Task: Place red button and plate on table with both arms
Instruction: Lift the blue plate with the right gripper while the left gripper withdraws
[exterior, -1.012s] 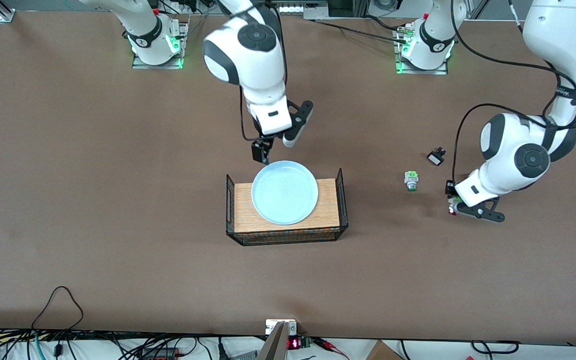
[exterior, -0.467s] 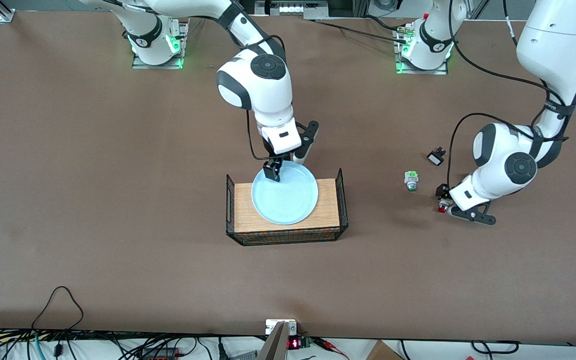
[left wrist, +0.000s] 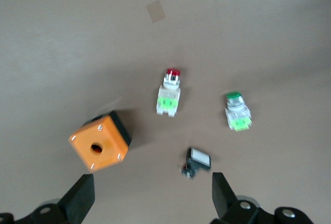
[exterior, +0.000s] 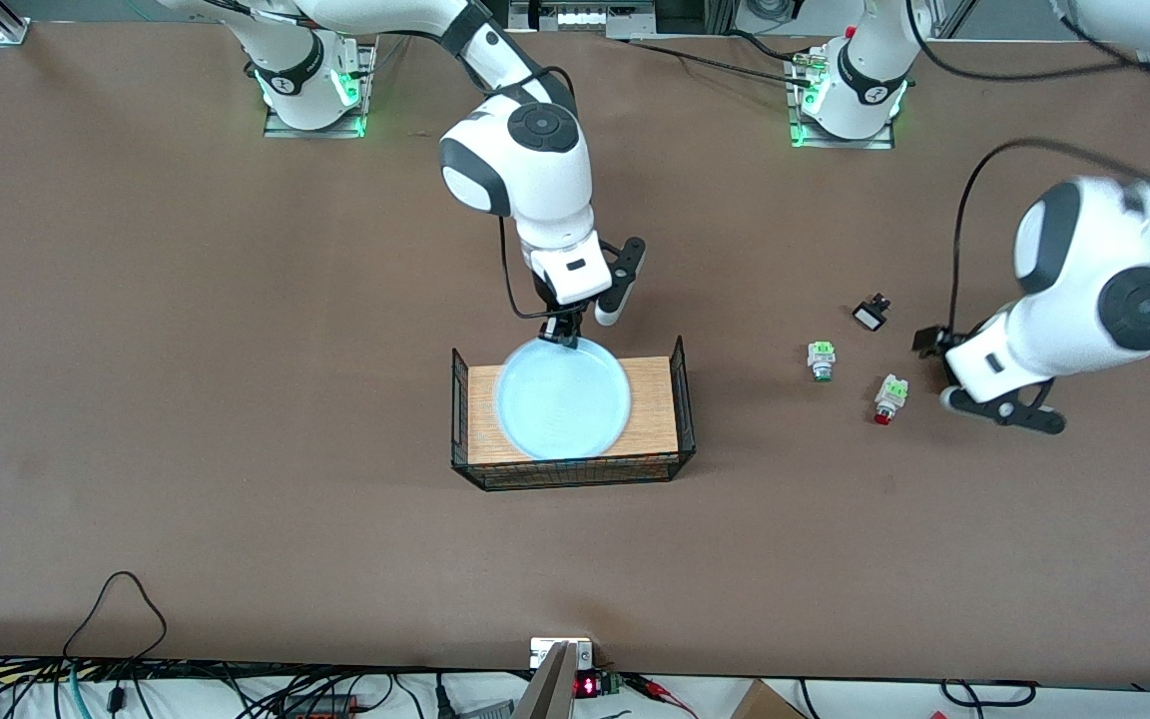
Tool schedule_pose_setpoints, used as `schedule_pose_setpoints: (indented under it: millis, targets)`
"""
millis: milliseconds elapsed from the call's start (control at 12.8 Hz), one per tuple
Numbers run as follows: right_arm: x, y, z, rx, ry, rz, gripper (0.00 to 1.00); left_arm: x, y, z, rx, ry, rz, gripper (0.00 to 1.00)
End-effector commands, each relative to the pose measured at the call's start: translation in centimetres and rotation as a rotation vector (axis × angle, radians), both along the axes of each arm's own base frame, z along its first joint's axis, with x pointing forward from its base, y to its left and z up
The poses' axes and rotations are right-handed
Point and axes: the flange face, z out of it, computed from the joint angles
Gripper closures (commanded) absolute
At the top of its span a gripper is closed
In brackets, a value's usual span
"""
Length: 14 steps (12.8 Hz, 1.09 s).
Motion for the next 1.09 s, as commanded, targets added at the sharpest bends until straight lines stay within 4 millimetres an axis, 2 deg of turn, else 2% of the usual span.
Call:
schedule_pose_setpoints:
  millis: [0, 78, 156, 234, 389, 545, 623, 778, 934, 1012]
  targets:
    - [-0.3, 0.7, 0.6, -0.011, -0.015, 0.013, 1.0, -2.2, -0.6, 7.8, 0.013, -0.071, 0.076, 0.0]
    - [-0.5, 0.7, 0.9, -0.015, -0.014, 0.013, 1.0, -2.9, -1.3, 9.8, 0.016, -0.105, 0.106, 0.0]
    - [-1.2, 1.0, 2.0, -0.016, -0.012, 0.015, 1.0, -3.6, -0.4, 12.1, -0.004, -0.142, 0.141, 0.0]
    - [-1.9, 1.2, 3.9, -0.01, -0.012, -0.003, 1.0, -4.3, 0.7, 13.3, -0.032, -0.153, 0.165, 0.0]
    - [-4.0, 1.5, 8.2, -0.009, -0.017, -0.04, 1.0, -5.3, 0.7, 13.8, -0.038, -0.159, 0.152, 0.0]
    - [-4.9, 0.4, 12.1, -0.036, -0.01, -0.068, 1.0, -5.6, 1.3, 14.7, -0.044, -0.176, 0.161, 0.0]
    - [-5.4, -0.5, 13.6, -0.055, 0.001, -0.11, 1.0, -5.7, 1.3, 14.9, -0.046, -0.18, 0.165, 0.0]
    - [-5.4, -3.6, 16.4, -0.117, 0.024, -0.187, 1.0, -5.8, 2.2, 15.0, -0.091, -0.173, 0.204, 0.0]
    - [-3.7, -8.1, 17.7, -0.21, 0.023, -0.292, 1.0, -5.8, 2.8, 15.1, -0.089, -0.172, 0.218, 0.0]
    - [-3.0, -9.6, 17.5, -0.242, 0.025, -0.362, 1.0, -5.7, 3.3, 15.2, -0.088, -0.174, 0.221, 0.0]
